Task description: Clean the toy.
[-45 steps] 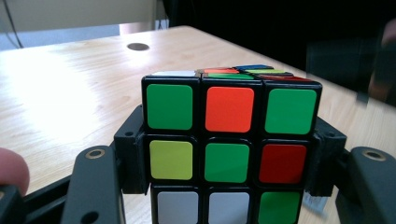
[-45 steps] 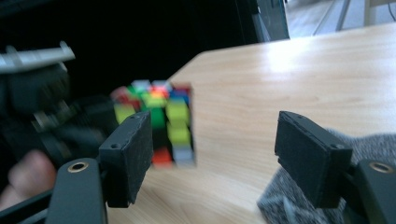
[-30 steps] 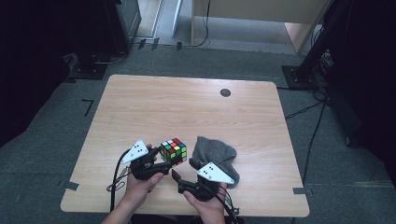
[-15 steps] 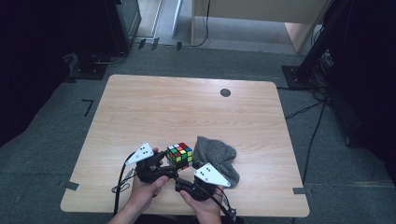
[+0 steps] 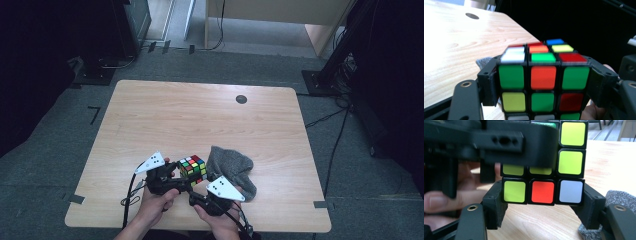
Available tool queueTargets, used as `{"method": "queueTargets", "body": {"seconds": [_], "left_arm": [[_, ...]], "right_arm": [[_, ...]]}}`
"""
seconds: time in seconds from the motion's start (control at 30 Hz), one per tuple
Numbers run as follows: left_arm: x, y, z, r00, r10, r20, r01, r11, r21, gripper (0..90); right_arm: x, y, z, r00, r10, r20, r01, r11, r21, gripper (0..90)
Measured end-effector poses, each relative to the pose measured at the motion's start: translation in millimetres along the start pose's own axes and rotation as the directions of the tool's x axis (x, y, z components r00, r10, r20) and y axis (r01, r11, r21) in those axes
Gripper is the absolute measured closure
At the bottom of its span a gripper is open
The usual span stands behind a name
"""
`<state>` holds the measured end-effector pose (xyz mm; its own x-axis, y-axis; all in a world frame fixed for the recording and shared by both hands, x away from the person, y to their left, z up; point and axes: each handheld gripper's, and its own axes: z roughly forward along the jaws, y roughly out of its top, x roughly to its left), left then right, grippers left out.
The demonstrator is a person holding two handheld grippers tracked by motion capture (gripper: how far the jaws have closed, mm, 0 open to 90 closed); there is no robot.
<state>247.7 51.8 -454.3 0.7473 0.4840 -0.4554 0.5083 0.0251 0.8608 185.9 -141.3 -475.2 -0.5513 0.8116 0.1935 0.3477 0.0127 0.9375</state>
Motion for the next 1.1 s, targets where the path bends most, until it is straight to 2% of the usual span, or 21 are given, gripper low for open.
{"method": "queueTargets", "body": {"seconds": [0.07,0.17,0.23,0.37,0.43,0.5,0.53,0.57,0.63,0.67,0.73,0.9,0.93,0.97,1.0,1.03,1.1], "left_arm": [[1.4,3.8,-4.2,0.9997,0.001,-0.023,-0.002,0.9997,-0.023,22.0],[4.9,9.2,-11.7,0.9995,0.007,-0.030,-0.009,0.9986,-0.053,18.1],[9.0,13.4,-19.0,0.9989,0.025,-0.041,-0.028,0.9966,-0.077,18.1],[17.6,17.6,-30.1,0.9962,0.058,-0.065,-0.064,0.9932,-0.097,16.6],[21.7,17.9,-34.1,0.9922,0.088,-0.088,-0.097,0.9909,-0.093,16.0],[24.7,15.8,-35.0,0.9830,0.139,-0.119,-0.148,0.9869,-0.065,16.0],[24.7,14.3,-34.4,0.9761,0.168,-0.137,-0.176,0.9831,-0.049,16.0],[23.7,11.7,-32.8,0.9619,0.218,-0.165,-0.224,0.9742,-0.023,16.0],[20.2,5.8,-27.5,0.9328,0.306,-0.191,-0.305,0.9518,0.035,16.1],[17.2,2.3,-24.2,0.9111,0.359,-0.203,-0.353,0.9335,0.066,16.1],[9.7,-4.9,-16.5,0.8732,0.448,-0.193,-0.432,0.8940,0.120,16.4],[-3.1,-18.9,-2.0,0.8161,0.552,-0.171,-0.523,0.8311,0.190,16.7],[-4.5,-20.9,0.0,0.8088,0.564,-0.167,-0.533,0.8226,0.198,16.7],[-5.6,-22.6,1.7,0.7987,0.577,-0.172,-0.543,0.8139,0.208,16.7],[-6.3,-23.5,2.9,0.7939,0.582,-0.176,-0.546,0.8097,0.215,16.7],[-7.0,-23.7,3.8,0.7952,0.581,-0.174,-0.545,0.8104,0.216,16.7],[-8.6,-24.5,4.5,0.7889,0.590,-0.173,-0.554,0.8041,0.216,16.8]], "right_arm": [[-1.3,-0.3,-0.7,1.0000,-0.007,-0.002,0.007,1.000,0.014,34.0],[-6.5,-1.8,-1.8,1.0000,-0.002,0.002,0.002,0.999,0.035,34.1],[-10.4,-1.5,-2.3,1.0000,0.005,0.001,-0.005,0.999,0.051,34.1],[-24.0,0.5,-6.1,0.9998,0.018,-0.006,-0.017,0.997,0.073,34.2],[-33.3,1.9,-10.1,0.9995,0.032,-0.004,-0.032,0.996,0.082,34.2],[-43.2,4.0,-14.4,0.9994,0.036,0.005,-0.036,0.995,0.092,34.2],[-48.8,5.6,-17.4,0.9992,0.039,0.011,-0.039,0.994,0.099,34.2],[-52.0,6.7,-19.1,0.9989,0.046,0.013,-0.047,0.994,0.102,34.2],[-59.6,10.7,-22.9,0.9972,0.075,0.002,-0.075,0.991,0.113,34.2],[-62.5,12.9,-24.4,0.9963,0.086,-0.005,-0.085,0.989,0.119,34.1],[-65.5,16.6,-27.8,0.9955,0.094,-0.015,-0.092,0.989,0.120,34.2],[-67.8,24.9,-33.3,0.9903,0.129,-0.053,-0.120,0.984,0.134,34.1],[-67.6,26.0,-33.6,0.9891,0.133,-0.062,-0.123,0.982,0.142,34.2],[-66.8,26.7,-33.4,0.9879,0.139,-0.069,-0.127,0.980,0.150,34.1],[-66.2,27.1,-33.0,0.9866,0.144,-0.076,-0.131,0.979,0.157,34.1],[-65.6,27.5,-32.2,0.9850,0.149,-0.088,-0.133,0.977,0.165,34.2],[-63.8,28.8,-30.5,0.9817,0.157,-0.108,-0.136,0.974,0.181,34.1]]}}
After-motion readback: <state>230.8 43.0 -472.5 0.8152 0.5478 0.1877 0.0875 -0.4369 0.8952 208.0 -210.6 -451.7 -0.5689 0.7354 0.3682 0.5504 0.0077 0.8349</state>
